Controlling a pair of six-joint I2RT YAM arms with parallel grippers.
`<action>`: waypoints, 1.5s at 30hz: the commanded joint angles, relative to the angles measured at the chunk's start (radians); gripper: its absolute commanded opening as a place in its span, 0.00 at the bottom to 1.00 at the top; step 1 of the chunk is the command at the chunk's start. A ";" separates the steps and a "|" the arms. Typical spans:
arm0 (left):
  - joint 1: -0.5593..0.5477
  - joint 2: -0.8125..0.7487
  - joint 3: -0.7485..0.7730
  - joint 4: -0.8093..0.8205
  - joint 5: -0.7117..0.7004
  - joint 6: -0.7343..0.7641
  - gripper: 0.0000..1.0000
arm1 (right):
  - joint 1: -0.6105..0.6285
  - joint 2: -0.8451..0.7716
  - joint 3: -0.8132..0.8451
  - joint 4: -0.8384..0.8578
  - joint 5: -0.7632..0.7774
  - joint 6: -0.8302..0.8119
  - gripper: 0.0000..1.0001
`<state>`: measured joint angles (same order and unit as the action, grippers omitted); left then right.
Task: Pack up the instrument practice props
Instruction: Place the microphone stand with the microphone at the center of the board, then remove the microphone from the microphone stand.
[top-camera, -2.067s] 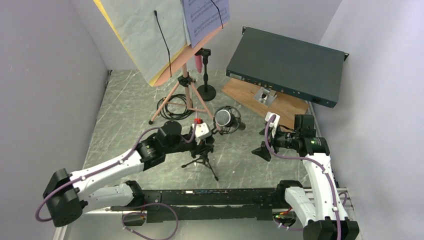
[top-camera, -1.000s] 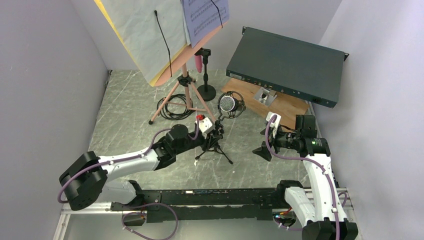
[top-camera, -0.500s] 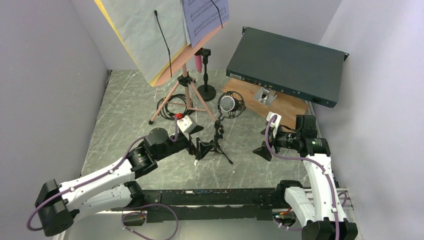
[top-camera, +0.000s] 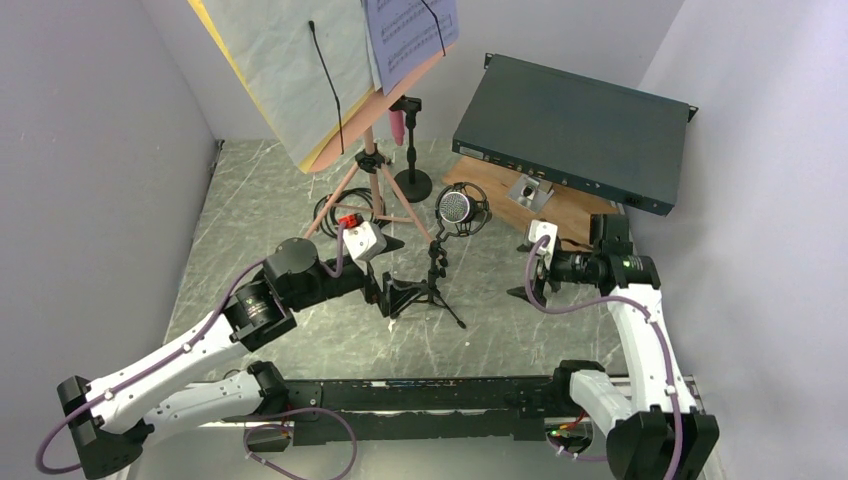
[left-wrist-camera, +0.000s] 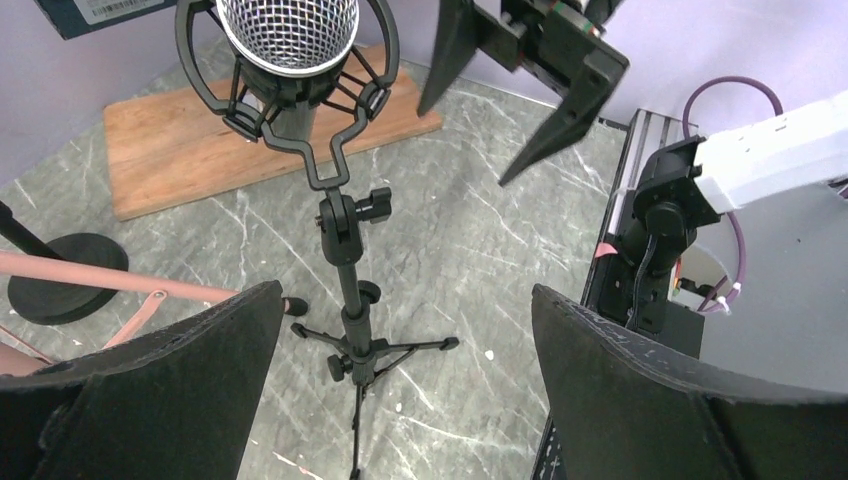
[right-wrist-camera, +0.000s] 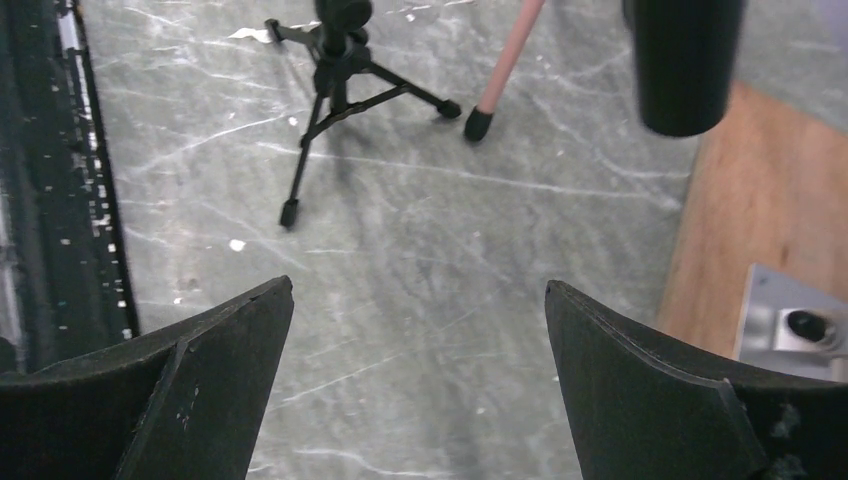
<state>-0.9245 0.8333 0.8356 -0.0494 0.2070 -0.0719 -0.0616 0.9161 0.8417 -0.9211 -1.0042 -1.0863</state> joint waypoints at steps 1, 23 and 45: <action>-0.003 -0.027 -0.008 0.000 0.020 0.033 1.00 | 0.014 0.057 0.098 0.124 -0.075 -0.090 0.99; -0.002 -0.027 -0.048 0.084 0.027 0.014 0.98 | 0.146 0.253 0.140 0.735 -0.098 0.265 0.86; -0.003 0.017 -0.001 0.115 0.058 -0.001 0.94 | 0.224 0.342 0.141 0.732 -0.058 0.110 0.50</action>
<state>-0.9245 0.8425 0.7811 -0.0006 0.2394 -0.0689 0.1596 1.2751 0.9508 -0.2081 -1.0458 -0.9237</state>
